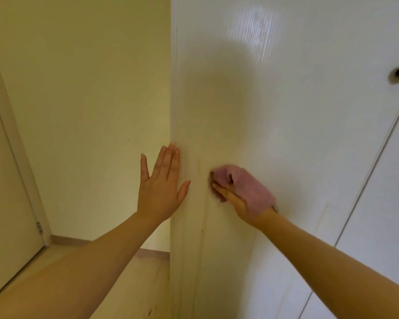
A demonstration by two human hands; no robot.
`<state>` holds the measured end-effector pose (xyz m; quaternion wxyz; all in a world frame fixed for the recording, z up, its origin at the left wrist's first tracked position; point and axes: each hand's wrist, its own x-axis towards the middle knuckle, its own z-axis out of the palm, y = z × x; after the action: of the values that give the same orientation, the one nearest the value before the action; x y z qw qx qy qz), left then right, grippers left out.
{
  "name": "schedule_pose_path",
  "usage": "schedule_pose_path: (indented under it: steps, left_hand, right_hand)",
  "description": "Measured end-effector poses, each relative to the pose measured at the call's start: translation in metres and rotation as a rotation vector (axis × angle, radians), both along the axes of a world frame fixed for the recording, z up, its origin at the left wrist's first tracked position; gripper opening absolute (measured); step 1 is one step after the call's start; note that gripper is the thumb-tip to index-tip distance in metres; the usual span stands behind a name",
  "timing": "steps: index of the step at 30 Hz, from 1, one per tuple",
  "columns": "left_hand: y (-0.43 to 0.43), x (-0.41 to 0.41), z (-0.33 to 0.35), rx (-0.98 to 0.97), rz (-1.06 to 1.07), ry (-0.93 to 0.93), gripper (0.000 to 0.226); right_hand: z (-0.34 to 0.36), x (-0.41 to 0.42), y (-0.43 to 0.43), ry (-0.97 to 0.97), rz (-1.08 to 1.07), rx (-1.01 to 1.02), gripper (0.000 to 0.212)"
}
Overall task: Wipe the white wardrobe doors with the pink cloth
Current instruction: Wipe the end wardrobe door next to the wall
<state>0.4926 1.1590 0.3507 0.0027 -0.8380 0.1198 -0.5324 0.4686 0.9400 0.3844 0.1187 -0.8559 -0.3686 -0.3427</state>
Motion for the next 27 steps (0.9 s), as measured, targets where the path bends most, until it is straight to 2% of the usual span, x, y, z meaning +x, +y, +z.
schedule_pose_path:
  steps: [1, 2, 3, 4, 5, 6, 7, 8, 10, 12, 13, 14, 15, 16, 18, 19, 20, 21, 22, 23, 24, 25, 27]
  left_hand:
    - [0.001, 0.001, 0.000, 0.001, 0.002, 0.014, 0.068]
    - [0.002, 0.001, 0.000, 0.008, 0.002, 0.027, 0.069]
    - [0.003, 0.002, 0.000, 0.011, -0.001, 0.038, 0.069]
    - [0.003, 0.003, -0.001, 0.015, -0.002, 0.046, 0.069]
    - [0.003, 0.003, -0.002, 0.016, -0.005, 0.053, 0.069]
    - [0.004, 0.002, -0.004, 0.019, -0.010, 0.059, 0.069]
    - [0.007, 0.002, -0.006, 0.019, -0.014, 0.067, 0.069]
    - [0.011, 0.001, -0.009, 0.018, -0.012, 0.075, 0.069]
    - [0.017, 0.001, -0.010, 0.020, 0.001, 0.087, 0.069]
    - [0.022, 0.003, -0.009, 0.005, 0.019, 0.106, 0.069]
    - [0.022, 0.003, -0.008, -0.006, 0.020, 0.117, 0.069]
    - [0.022, 0.003, -0.008, -0.016, 0.022, 0.122, 0.068]
    - [0.020, 0.002, -0.008, -0.015, 0.020, 0.126, 0.067]
    - [0.019, 0.000, -0.008, -0.001, 0.015, 0.129, 0.065]
    - [0.018, -0.002, -0.009, 0.023, 0.014, 0.136, 0.061]
    - [0.020, -0.003, -0.009, 0.028, 0.021, 0.139, 0.060]
    - [0.022, -0.003, -0.007, 0.028, 0.029, 0.140, 0.060]
    - [0.023, -0.002, -0.005, 0.027, 0.040, 0.142, 0.061]
    - [0.024, -0.002, -0.004, 0.029, 0.051, 0.151, 0.062]
    - [0.024, -0.001, -0.003, 0.027, 0.058, 0.152, 0.062]
    - [0.024, -0.001, -0.003, 0.023, 0.062, 0.144, 0.062]
    - [0.023, -0.001, -0.004, 0.021, 0.065, 0.135, 0.062]
    - [0.022, -0.005, -0.005, 0.022, 0.069, 0.141, 0.070]
  right_hand:
    - [0.022, 0.000, 0.006, 0.040, 0.020, 0.057, 0.015]
    - [0.041, 0.006, 0.011, 0.072, 0.032, 0.216, 0.017]
    - [0.055, 0.009, 0.018, 0.035, 0.031, 0.303, 0.015]
    - [0.061, 0.012, 0.024, 0.005, -0.011, 0.368, 0.023]
    - [0.047, 0.020, 0.029, -0.128, -0.132, 0.286, 0.033]
    - [0.025, 0.023, 0.030, -0.296, -0.173, 0.116, 0.039]
    - [0.003, 0.022, 0.027, -0.343, -0.183, -0.052, 0.040]
    - [-0.009, 0.011, 0.025, -0.246, -0.124, -0.106, 0.036]
    - [0.008, -0.002, 0.030, 0.091, 0.002, -0.023, 0.019]
    - [0.044, 0.005, 0.037, 0.121, 0.079, 0.170, 0.012]
    - [0.060, 0.006, 0.041, 0.140, 0.112, 0.272, 0.016]
    - [0.064, 0.009, 0.047, 0.106, 0.053, 0.321, 0.026]
    - [0.049, 0.017, 0.049, -0.080, -0.093, 0.210, 0.039]
    - [0.029, 0.022, 0.049, -0.238, -0.143, 0.015, 0.047]
    - [-0.021, 0.022, 0.039, -0.201, -0.189, -0.235, 0.045]
    - [-0.022, 0.012, 0.041, -0.072, -0.179, -0.265, 0.040]
    - [-0.010, 0.011, 0.044, -0.128, -0.163, -0.293, 0.046]
    - [0.007, 0.018, 0.045, -0.128, -0.178, -0.306, 0.063]
    - [0.026, 0.026, 0.050, -0.109, -0.181, -0.253, 0.063]
    - [0.043, 0.033, 0.054, -0.107, -0.192, -0.217, 0.047]
    - [0.055, 0.033, 0.061, -0.124, -0.221, -0.078, 0.041]
    - [0.057, 0.034, 0.066, -0.243, -0.255, -0.082, 0.048]
    - [0.023, 0.036, 0.068, -0.278, -0.183, -0.299, 0.046]
